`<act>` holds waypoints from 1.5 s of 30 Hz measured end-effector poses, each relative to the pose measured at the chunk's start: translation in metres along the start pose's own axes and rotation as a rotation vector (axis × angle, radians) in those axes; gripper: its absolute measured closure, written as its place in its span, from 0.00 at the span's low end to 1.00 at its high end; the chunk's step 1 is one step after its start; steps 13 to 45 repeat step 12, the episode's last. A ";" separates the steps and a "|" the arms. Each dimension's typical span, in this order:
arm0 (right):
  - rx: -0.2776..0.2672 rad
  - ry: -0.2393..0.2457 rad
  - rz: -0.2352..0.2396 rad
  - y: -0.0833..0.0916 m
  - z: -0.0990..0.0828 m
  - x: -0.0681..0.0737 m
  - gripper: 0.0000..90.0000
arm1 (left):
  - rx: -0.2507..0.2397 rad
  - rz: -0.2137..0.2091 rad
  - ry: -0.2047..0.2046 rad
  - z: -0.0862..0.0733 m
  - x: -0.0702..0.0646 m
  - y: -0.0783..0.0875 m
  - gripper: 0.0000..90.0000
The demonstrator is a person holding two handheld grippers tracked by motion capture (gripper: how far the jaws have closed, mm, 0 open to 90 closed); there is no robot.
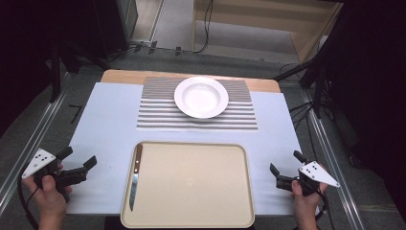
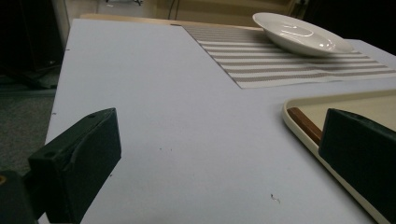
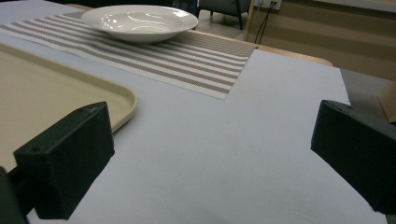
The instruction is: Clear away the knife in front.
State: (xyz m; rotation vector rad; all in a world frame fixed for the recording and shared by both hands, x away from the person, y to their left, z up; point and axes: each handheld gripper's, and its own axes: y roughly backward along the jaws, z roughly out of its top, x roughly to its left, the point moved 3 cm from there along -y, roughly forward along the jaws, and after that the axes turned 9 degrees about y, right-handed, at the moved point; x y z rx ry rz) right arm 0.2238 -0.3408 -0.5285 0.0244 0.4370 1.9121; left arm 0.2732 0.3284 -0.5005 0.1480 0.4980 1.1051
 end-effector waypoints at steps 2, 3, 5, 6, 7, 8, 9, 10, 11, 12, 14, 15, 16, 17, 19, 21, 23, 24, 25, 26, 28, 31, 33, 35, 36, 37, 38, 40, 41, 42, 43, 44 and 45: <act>-0.001 0.002 -0.001 0.000 0.000 0.000 0.00 | -0.009 0.000 0.003 0.000 0.000 0.001 0.00; -0.001 0.002 -0.001 0.000 0.000 0.000 0.00 | -0.011 0.002 0.006 0.000 0.000 0.001 0.00; 0.000 0.001 -0.001 0.000 0.000 0.000 0.00 | -0.011 0.002 0.006 0.000 0.000 0.001 0.00; 0.000 0.001 -0.001 0.000 0.000 0.000 0.00 | -0.010 0.002 0.005 0.000 0.000 0.001 0.00; 0.001 0.001 -0.001 0.000 0.000 0.000 0.00 | -0.008 0.000 0.002 -0.001 0.000 0.001 0.00; 0.001 0.002 -0.001 0.000 0.000 0.000 0.00 | -0.008 0.001 0.001 -0.001 -0.001 0.000 0.00; 0.001 0.001 -0.002 0.000 0.000 0.000 0.00 | -0.008 0.001 -0.001 -0.001 -0.001 0.000 0.00; 0.002 -0.001 -0.003 0.000 0.000 0.000 0.00 | -0.008 -0.001 -0.001 -0.001 -0.001 0.000 0.00; 0.003 -0.002 -0.003 0.000 0.000 0.000 0.00 | -0.006 -0.001 0.000 -0.001 -0.001 0.000 0.00; 0.003 -0.002 -0.003 0.000 0.000 0.000 0.00 | -0.003 -0.002 -0.002 -0.001 -0.002 -0.001 0.00; 0.003 -0.002 -0.003 0.000 0.000 0.000 0.00 | -0.003 -0.002 -0.002 -0.001 -0.002 -0.001 0.00; 0.003 -0.002 -0.003 0.000 0.000 0.000 0.00 | -0.003 -0.002 -0.002 -0.001 -0.002 -0.001 0.00; 0.003 -0.002 -0.003 0.000 0.000 0.000 0.00 | -0.003 -0.002 -0.002 -0.001 -0.002 -0.001 0.00; 0.003 -0.002 -0.003 0.000 0.000 0.000 0.00 | -0.003 -0.002 -0.002 -0.001 -0.002 -0.001 0.00; 0.003 -0.002 -0.003 0.000 0.000 0.000 0.00 | -0.003 -0.002 -0.002 -0.001 -0.002 -0.001 0.00; 0.003 -0.002 -0.003 0.000 0.000 0.000 0.00 | -0.003 -0.002 -0.002 -0.001 -0.002 -0.001 0.00; 0.003 -0.002 -0.003 0.000 0.000 0.000 0.00 | -0.003 -0.002 -0.002 -0.001 -0.002 -0.001 0.00; 0.003 -0.002 -0.003 0.000 0.000 0.000 0.00 | -0.003 -0.002 -0.002 -0.001 -0.002 -0.001 0.00; 0.003 -0.002 -0.003 0.000 0.000 0.000 0.00 | -0.003 -0.002 -0.002 -0.001 -0.002 -0.001 0.00; 0.003 -0.002 -0.003 0.000 0.000 0.000 0.00 | -0.003 -0.002 -0.002 -0.001 -0.002 -0.001 0.00; 0.003 -0.002 -0.003 0.000 0.000 0.000 0.00 | -0.003 -0.002 -0.002 -0.001 -0.002 -0.001 0.00; 0.003 -0.002 -0.003 0.000 0.000 0.000 0.00 | -0.003 -0.002 -0.002 -0.001 -0.002 -0.001 0.00; 0.003 -0.002 -0.003 0.000 0.000 0.000 0.00 | -0.003 -0.002 -0.002 -0.001 -0.002 -0.001 0.00; 0.003 -0.002 -0.003 0.000 0.000 0.000 0.00 | -0.003 -0.002 -0.002 -0.001 -0.002 -0.001 0.00; 0.003 -0.002 -0.003 0.000 0.000 0.000 0.00 | -0.003 -0.002 -0.002 -0.001 -0.002 -0.001 0.00; 0.003 -0.002 -0.003 0.000 0.000 0.000 0.00 | -0.003 -0.002 -0.002 -0.001 -0.002 -0.001 0.00; 0.003 -0.002 -0.003 0.000 0.000 0.000 0.00 | -0.003 -0.002 -0.002 -0.001 -0.002 -0.001 0.00; 0.003 -0.002 -0.003 0.000 0.000 0.000 0.00 | -0.003 -0.002 -0.002 -0.001 -0.002 -0.001 0.00; 0.003 -0.002 -0.003 0.000 0.000 0.000 0.00 | -0.003 -0.002 -0.002 -0.001 -0.002 -0.001 0.00; 0.003 -0.002 -0.003 0.000 0.000 0.000 0.00 | -0.003 -0.002 -0.002 -0.001 -0.002 -0.001 0.00; 0.003 -0.002 -0.003 0.000 0.000 0.000 0.00 | -0.003 -0.002 -0.002 -0.001 -0.002 -0.001 0.00; 0.003 -0.002 -0.003 0.000 0.000 0.000 0.00 | -0.003 -0.002 -0.002 -0.001 -0.002 -0.001 0.00; 0.003 -0.002 -0.003 0.000 0.000 0.000 0.00 | -0.003 -0.002 -0.002 -0.001 -0.002 -0.001 0.00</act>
